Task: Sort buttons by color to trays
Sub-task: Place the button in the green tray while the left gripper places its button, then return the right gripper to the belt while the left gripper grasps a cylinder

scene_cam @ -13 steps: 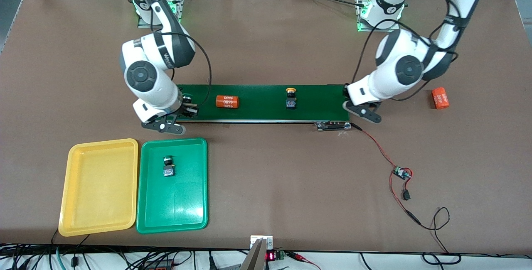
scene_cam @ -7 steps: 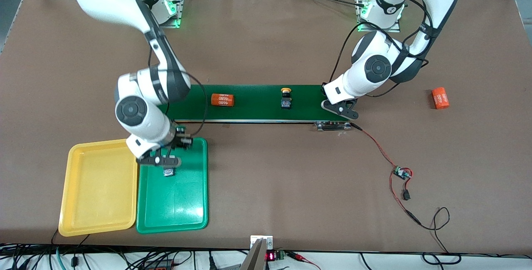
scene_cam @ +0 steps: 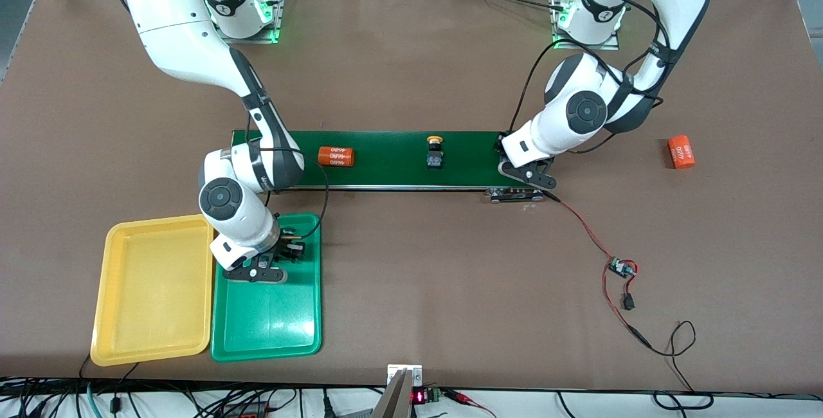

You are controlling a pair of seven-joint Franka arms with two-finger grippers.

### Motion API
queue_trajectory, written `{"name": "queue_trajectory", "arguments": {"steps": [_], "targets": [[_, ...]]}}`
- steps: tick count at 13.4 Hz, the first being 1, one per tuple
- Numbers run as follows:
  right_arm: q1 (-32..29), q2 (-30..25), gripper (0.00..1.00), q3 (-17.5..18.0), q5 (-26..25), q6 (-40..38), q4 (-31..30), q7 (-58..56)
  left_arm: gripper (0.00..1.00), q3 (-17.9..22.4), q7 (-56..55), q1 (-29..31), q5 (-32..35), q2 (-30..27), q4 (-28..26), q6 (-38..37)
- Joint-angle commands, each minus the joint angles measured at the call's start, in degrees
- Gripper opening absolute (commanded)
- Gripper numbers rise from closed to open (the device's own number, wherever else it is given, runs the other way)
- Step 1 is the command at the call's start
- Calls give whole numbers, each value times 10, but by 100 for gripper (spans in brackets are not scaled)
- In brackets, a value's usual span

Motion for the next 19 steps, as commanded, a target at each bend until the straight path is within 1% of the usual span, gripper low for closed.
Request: {"name": "queue_trajectory", "arguments": {"steps": [1,2,3,5,7,8,9,10,12,14,16,17,18,19], "targets": [[-5,0,89,3,-5,-9,13,-20,100,3,3,18,-12,-44,2,-15],[-5,-3,100,2,-6,-10,13,-23,100,3,4,35,-12,-54,-1,-35],[-5,-5,100,2,-5,-12,12,-26,100,3,4,54,-11,-60,-1,-63],[-4,-5,100,2,-5,-21,13,-26,100,4,4,113,-3,-64,-6,-100],[-5,-17,100,2,-5,-48,13,-27,100,6,4,169,7,-61,-23,-107],[-6,-29,100,2,-5,-68,13,-27,100,10,5,197,41,-51,-25,-107],[-7,-47,100,2,-5,-93,13,-30,100,15,5,215,89,-40,-29,-107],[-11,-68,100,2,-6,-127,13,-45,100,28,5,227,123,-32,-37,-107],[-26,-106,100,2,-7,-204,13,-99,100,75,7,235,130,-32,-40,-106],[-56,-144,100,2,-5,-274,13,-185,100,88,6,270,132,-32,-36,-104],[-71,-176,100,0,-9,-350,13,-194,100,103,6,304,133,-32,-36,-104],[-71,-191,100,-3,-33,-383,13,-213,100,105,10,317,147,-31,-38,-104],[-62,-204,100,2,-89,-408,13,-251,100,106,11,327,181,-30,-38,-103],[-45,-215,100,2,-117,-432,13,-255,100,105,11,336,208,-25,-39,-103]]}}
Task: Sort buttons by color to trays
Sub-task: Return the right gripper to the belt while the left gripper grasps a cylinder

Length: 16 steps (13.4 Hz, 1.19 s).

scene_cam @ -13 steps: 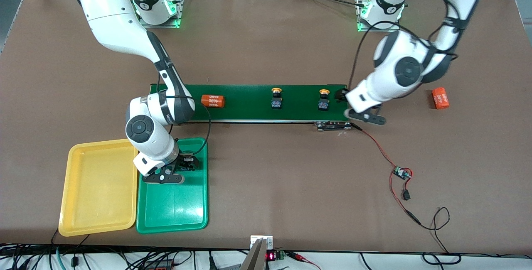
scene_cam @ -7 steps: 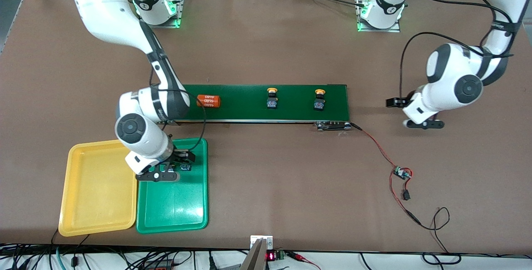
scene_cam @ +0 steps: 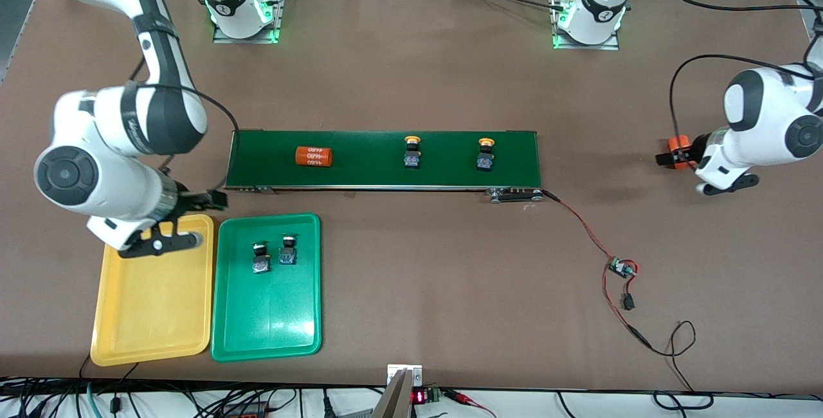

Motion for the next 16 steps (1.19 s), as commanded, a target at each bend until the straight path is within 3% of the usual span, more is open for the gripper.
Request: {"name": "queue_trajectory", "arguments": {"steps": [1,2,4,6,8,10,11,14,16], "targets": [[27,-32,100,6,-49,-58,-11,-15,100,-4,8,23,50,6,-2,1],[25,-43,100,4,-31,-67,-14,-8,100,-4,18,26,50,13,-2,1],[-15,-92,100,7,55,-59,-59,3,100,-4,29,39,50,17,-23,7],[-43,-154,100,18,63,-43,-133,3,100,-4,30,43,56,25,-38,31],[-99,-229,100,62,65,-13,-224,3,100,-4,30,42,112,33,-40,40],[-144,-286,100,115,66,33,-309,4,100,-4,29,43,121,42,-39,50],[-175,-301,100,153,73,57,-342,14,100,-4,29,44,121,49,-39,53],[-156,-298,100,163,94,94,-377,68,97,-4,31,51,121,58,-39,60],[-138,-298,100,165,94,151,-418,97,84,-4,31,52,121,61,-38,60]]}}
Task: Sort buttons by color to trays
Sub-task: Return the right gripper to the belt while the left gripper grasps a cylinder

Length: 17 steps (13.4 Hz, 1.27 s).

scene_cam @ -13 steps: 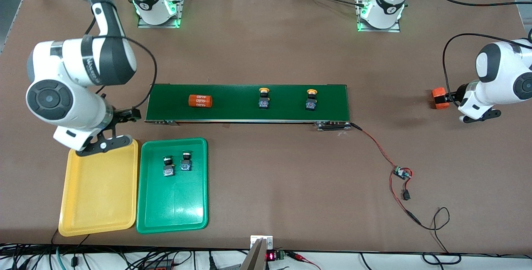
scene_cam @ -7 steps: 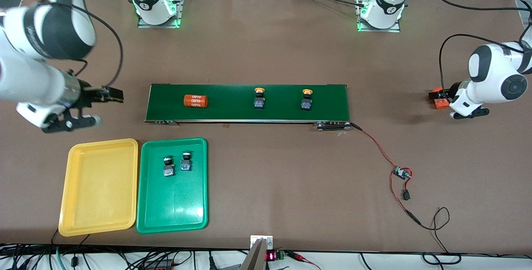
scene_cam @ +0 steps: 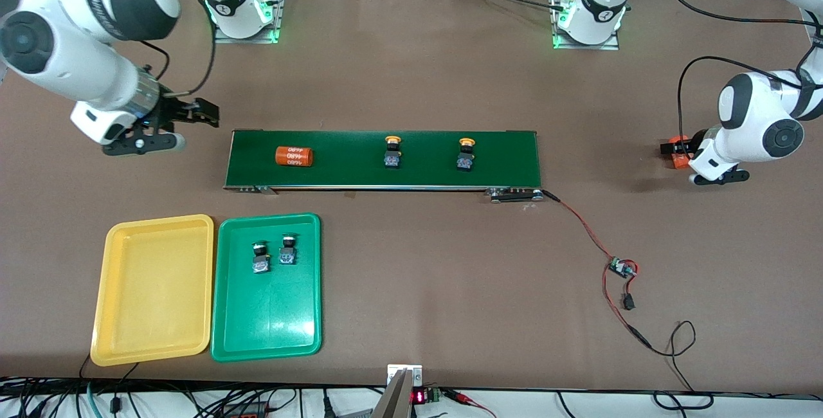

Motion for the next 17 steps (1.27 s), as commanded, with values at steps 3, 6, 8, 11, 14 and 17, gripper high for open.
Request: {"name": "queue_trajectory", "arguments": {"steps": [3,6,8,11,14,17], "targets": [[74,13,100,3,9,104,-57,120,32,-5,39,7,18,-3,4,6],[131,59,100,3,8,173,-58,202,4,-7,81,0,17,-23,26,1],[161,86,100,3,5,200,-51,303,0,-18,105,-21,17,-52,31,0],[187,125,100,3,-39,211,-27,309,0,-101,129,-68,-11,-101,56,-50],[212,155,100,3,-66,212,13,339,0,-177,132,-112,-46,-110,60,-45],[214,169,100,3,-66,214,28,355,0,-213,174,-181,-69,-101,67,-43]]}}
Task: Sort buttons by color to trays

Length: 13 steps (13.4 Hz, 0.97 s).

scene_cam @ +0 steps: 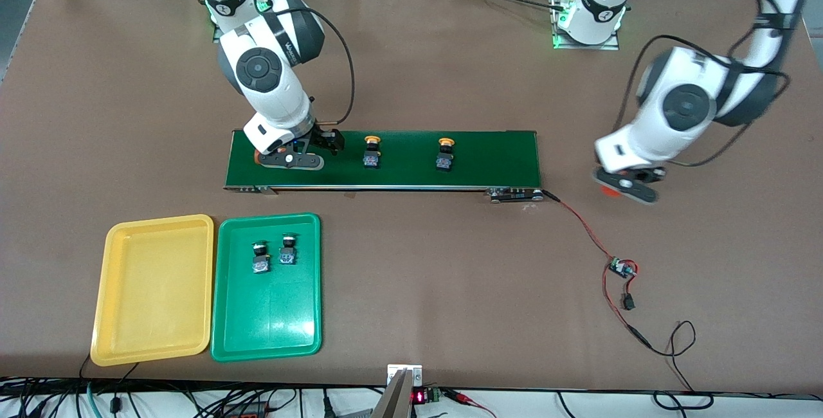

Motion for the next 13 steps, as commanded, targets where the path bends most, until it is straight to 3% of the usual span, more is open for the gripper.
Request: {"name": "queue_trajectory", "arguments": {"steps": [1,6,9,13], "targets": [[8,23,100,-3,-10,3,28,16,0,-10,87,-72,-13,15,5,-5],[26,60,100,-3,-6,43,47,25,0,-9,207,-177,7,53,7,7],[32,67,100,-3,-7,45,48,37,0,-5,282,-199,81,86,8,31],[37,82,100,-3,-5,50,47,38,1,-3,289,-230,110,93,15,24]]}}
